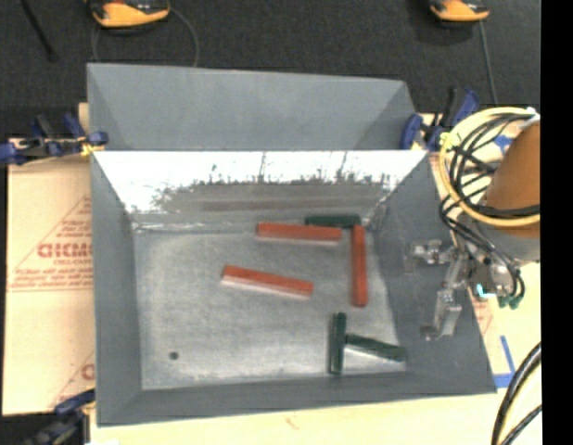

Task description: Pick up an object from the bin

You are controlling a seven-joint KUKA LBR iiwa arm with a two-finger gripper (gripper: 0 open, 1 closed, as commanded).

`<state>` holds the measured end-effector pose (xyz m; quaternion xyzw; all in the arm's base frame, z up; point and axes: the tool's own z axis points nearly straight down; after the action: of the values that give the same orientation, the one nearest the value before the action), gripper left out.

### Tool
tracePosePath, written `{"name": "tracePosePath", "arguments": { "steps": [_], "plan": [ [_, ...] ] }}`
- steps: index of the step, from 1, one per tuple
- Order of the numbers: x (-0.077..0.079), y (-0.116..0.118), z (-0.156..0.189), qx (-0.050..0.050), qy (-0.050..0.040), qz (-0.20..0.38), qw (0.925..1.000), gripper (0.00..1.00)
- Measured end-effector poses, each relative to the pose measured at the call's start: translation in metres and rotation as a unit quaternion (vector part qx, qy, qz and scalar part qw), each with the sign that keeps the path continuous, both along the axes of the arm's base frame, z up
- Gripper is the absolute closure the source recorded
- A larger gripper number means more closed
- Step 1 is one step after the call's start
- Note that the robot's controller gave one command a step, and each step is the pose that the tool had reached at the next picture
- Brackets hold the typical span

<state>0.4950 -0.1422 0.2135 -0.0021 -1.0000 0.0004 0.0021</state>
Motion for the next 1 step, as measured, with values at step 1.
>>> {"name": "tracePosePath", "arguments": {
  "steps": [1],
  "plan": [
    [-0.0004, 0.0311, -0.1097, 0.001, -0.0016, 0.217, 0.9761, 0.00]
  ]
}}
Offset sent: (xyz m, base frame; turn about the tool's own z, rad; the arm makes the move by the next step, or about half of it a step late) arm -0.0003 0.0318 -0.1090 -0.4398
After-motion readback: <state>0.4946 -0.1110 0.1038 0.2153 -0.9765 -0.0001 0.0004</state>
